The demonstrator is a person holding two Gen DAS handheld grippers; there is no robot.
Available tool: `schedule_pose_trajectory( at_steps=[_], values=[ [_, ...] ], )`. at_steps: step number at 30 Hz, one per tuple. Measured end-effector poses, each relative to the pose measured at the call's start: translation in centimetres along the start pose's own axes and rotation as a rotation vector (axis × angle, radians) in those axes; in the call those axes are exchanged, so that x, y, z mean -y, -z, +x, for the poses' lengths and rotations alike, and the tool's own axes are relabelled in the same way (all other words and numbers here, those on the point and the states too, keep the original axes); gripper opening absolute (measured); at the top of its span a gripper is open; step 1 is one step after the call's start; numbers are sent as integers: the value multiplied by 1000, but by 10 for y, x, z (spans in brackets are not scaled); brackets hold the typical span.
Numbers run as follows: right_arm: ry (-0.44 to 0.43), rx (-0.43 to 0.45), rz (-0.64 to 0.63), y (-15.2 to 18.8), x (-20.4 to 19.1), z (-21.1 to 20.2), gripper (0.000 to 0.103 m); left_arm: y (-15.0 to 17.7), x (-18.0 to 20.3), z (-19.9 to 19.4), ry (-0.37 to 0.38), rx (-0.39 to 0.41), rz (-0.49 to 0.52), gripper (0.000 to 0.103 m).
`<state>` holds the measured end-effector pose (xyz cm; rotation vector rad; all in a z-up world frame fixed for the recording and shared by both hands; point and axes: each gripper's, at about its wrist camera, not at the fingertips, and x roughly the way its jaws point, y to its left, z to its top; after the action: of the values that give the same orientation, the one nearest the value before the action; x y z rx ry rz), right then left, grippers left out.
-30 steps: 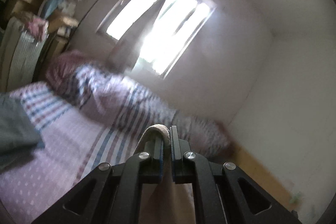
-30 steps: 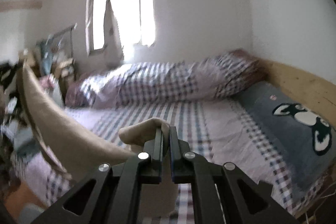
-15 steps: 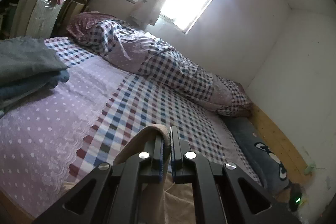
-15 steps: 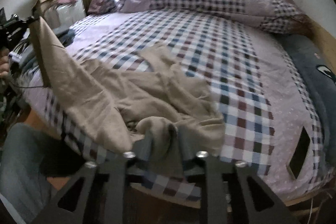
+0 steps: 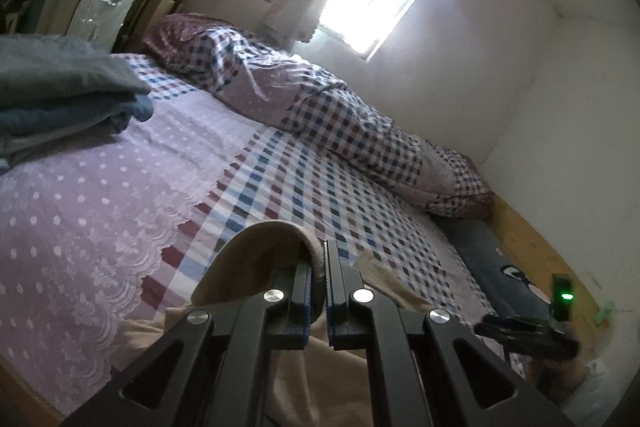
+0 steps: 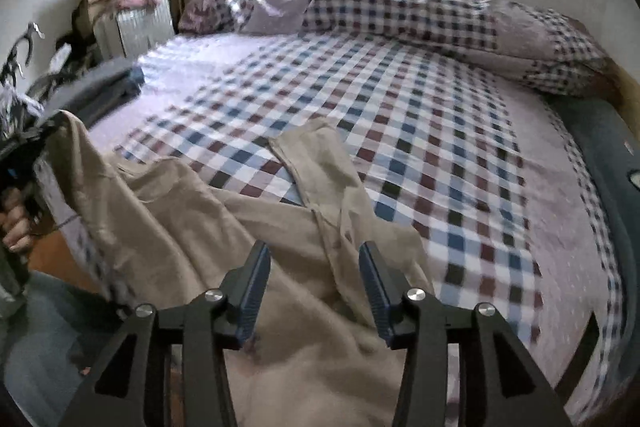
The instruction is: Fold clothes
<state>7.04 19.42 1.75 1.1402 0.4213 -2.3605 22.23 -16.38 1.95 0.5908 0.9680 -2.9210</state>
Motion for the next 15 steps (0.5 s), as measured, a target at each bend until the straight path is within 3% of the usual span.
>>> schedule_pose_trajectory(
  at_steps=[2, 7, 13, 14, 15],
  values=[
    [35, -30, 25, -10, 10, 28, 50, -1, -7, -1, -4, 4, -11, 4],
    [28, -121, 41, -27, 22, 86, 50, -3, -21, 0, -7, 3, -43, 4],
    [4, -152, 43, -35, 26, 117, 48, -4, -22, 2, -6, -1, -38, 4],
    [5, -151, 45, -36, 28, 120, 43, -4, -22, 2, -6, -1, -35, 4],
    [12, -154, 40, -37, 28, 122, 23, -3, -21, 3, -6, -3, -33, 4]
  ],
)
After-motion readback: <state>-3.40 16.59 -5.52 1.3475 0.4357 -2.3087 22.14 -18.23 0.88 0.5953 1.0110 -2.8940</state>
